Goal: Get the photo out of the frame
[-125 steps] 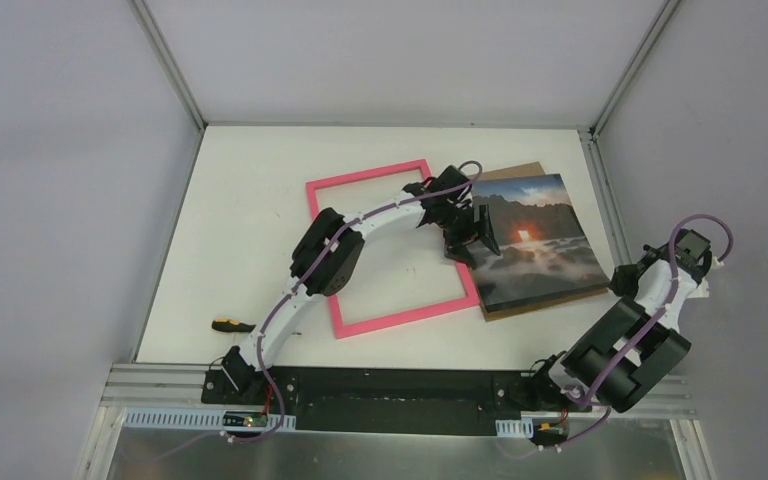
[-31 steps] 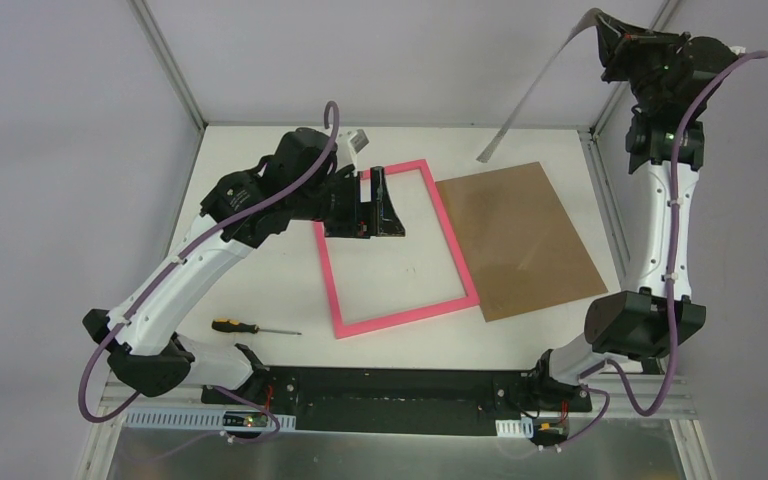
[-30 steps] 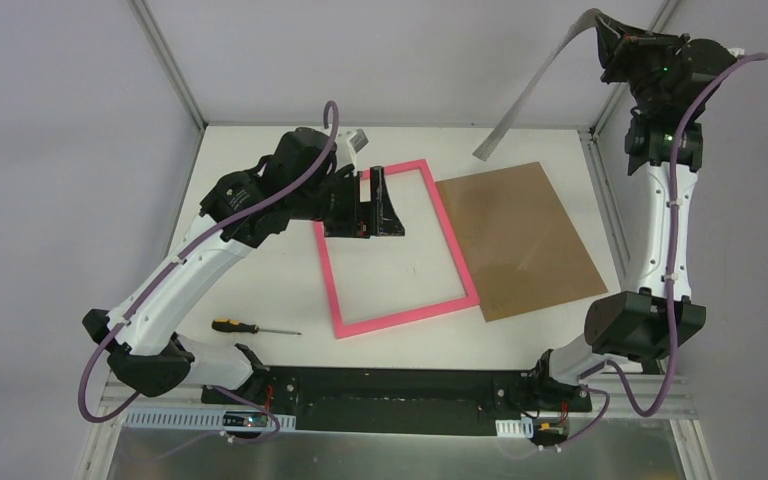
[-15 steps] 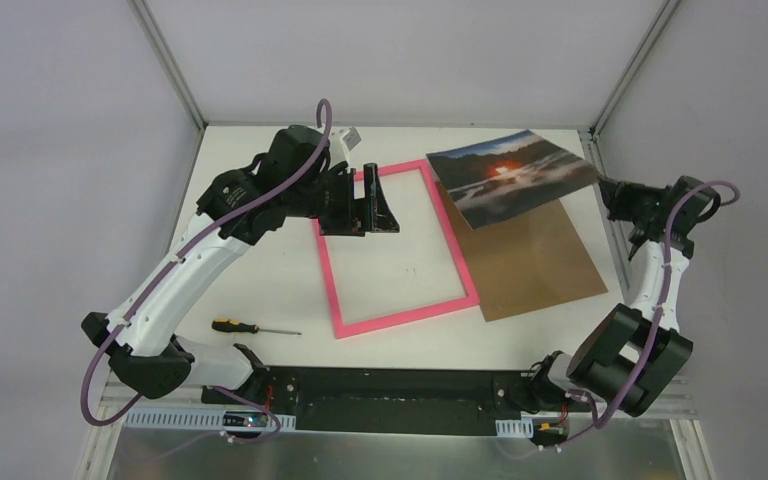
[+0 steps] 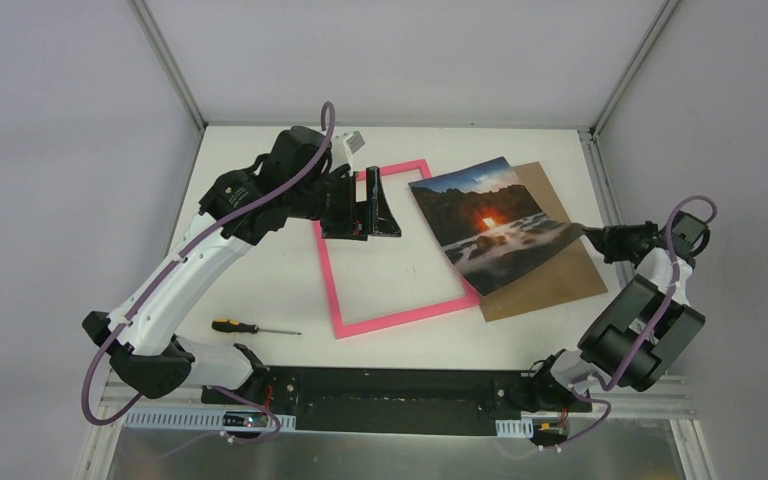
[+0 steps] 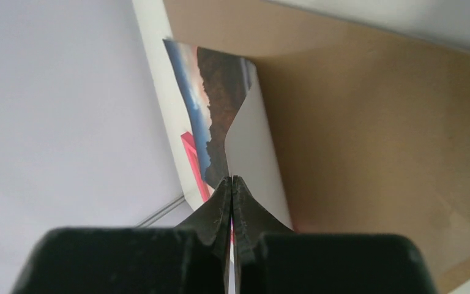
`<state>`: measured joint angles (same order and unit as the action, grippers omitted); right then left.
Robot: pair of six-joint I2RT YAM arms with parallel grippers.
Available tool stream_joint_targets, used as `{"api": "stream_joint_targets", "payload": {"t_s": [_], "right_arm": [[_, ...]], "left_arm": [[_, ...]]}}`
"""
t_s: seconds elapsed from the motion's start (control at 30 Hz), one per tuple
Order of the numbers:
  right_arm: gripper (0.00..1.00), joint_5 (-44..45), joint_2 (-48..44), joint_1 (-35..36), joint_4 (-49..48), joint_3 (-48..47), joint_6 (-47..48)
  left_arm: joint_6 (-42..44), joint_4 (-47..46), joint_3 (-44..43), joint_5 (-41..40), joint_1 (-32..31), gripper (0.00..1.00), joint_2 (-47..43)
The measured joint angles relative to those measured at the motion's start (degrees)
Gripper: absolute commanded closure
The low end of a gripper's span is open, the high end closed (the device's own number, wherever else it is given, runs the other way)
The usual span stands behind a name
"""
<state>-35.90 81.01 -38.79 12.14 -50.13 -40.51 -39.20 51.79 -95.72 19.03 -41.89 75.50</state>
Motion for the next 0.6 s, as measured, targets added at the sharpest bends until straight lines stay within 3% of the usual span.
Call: {"api": "stream_joint_targets", "payload": {"t_s": [0.37, 0.6], "right_arm": [[1.0, 1.25, -1.6, -7.43, 2.25, 1.09, 7.34], [1.0, 2.47, -2.29, -7.91, 2.16, 2.01, 8.24]], "left_arm": [[-0.02, 0.0, 0.09, 0.24, 0.7, 0.2, 0.22], [-0.07, 0.0, 0.11, 0.44, 0.74, 0.2, 0.22]]}}
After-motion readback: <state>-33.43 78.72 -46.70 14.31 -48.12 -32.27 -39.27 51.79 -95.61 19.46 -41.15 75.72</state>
